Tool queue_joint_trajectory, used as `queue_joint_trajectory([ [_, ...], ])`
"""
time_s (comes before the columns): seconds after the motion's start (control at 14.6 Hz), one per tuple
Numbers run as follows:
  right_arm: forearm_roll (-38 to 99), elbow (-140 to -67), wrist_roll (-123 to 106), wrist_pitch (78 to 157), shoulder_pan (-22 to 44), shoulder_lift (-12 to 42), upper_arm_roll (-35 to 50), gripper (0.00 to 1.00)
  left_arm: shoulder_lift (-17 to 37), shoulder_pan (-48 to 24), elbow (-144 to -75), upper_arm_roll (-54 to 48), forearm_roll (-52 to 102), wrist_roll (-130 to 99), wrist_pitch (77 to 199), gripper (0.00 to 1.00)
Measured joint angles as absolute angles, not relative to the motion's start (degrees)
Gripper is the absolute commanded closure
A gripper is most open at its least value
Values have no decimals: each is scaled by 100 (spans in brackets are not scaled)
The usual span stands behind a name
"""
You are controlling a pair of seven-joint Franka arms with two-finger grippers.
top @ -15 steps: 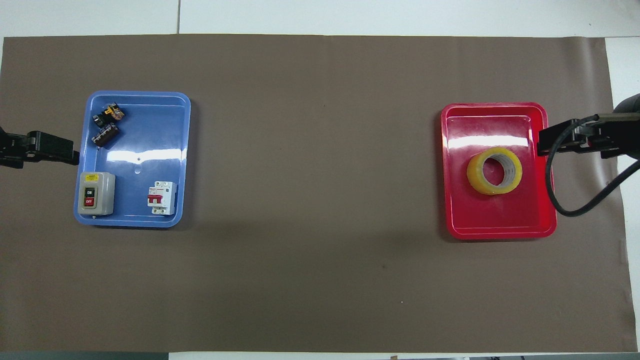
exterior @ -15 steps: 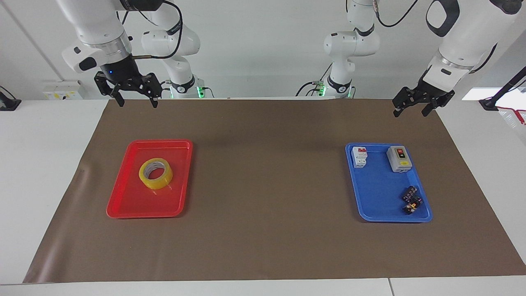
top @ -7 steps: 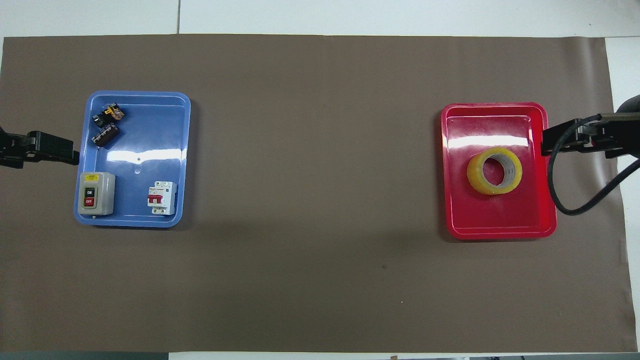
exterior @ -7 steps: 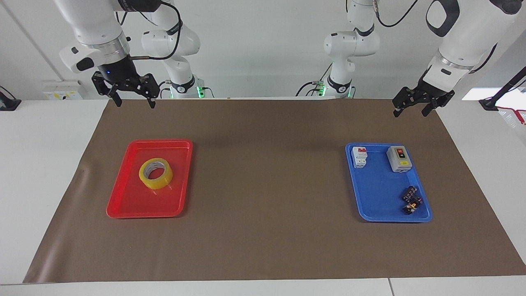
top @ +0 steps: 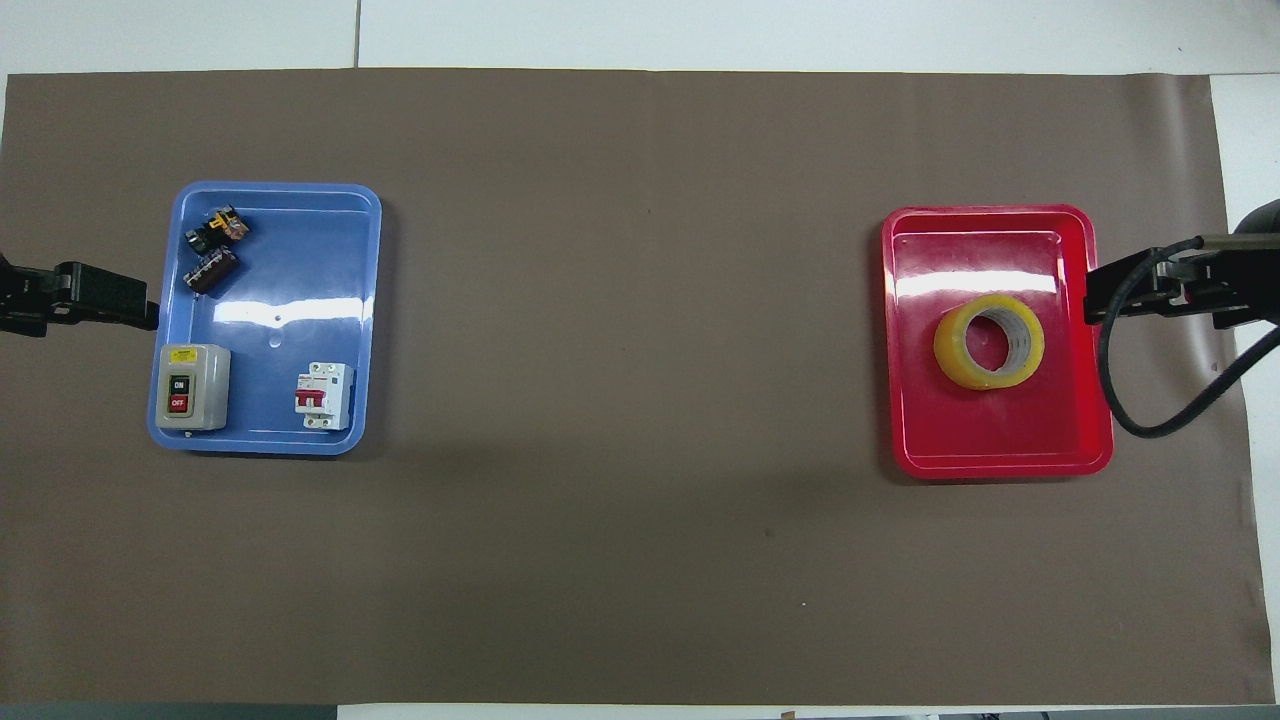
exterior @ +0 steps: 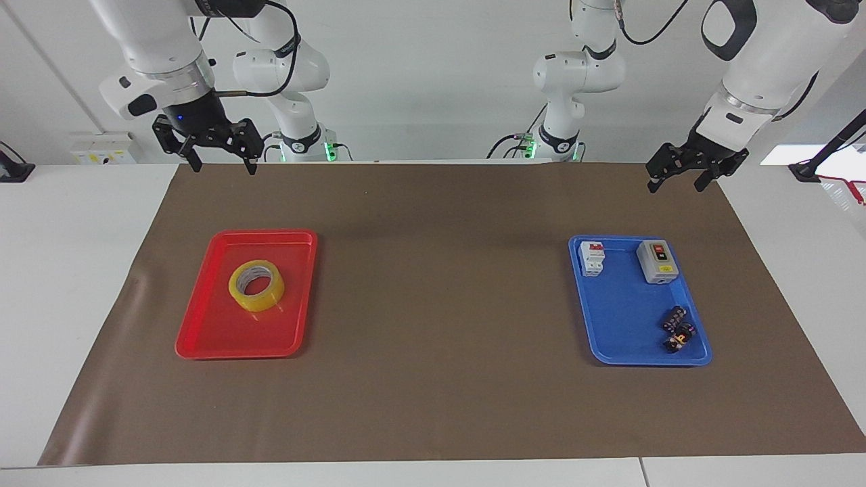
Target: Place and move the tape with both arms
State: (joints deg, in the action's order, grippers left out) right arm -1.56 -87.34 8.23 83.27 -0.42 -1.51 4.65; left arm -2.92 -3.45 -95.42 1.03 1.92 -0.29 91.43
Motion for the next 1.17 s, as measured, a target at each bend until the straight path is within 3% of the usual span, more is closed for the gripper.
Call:
queue_joint_trajectory([
  [1.17,-154,-8858,521,8429,-278,-125,448,0,-292,-345,-9542,103,192,-29,9143,0],
])
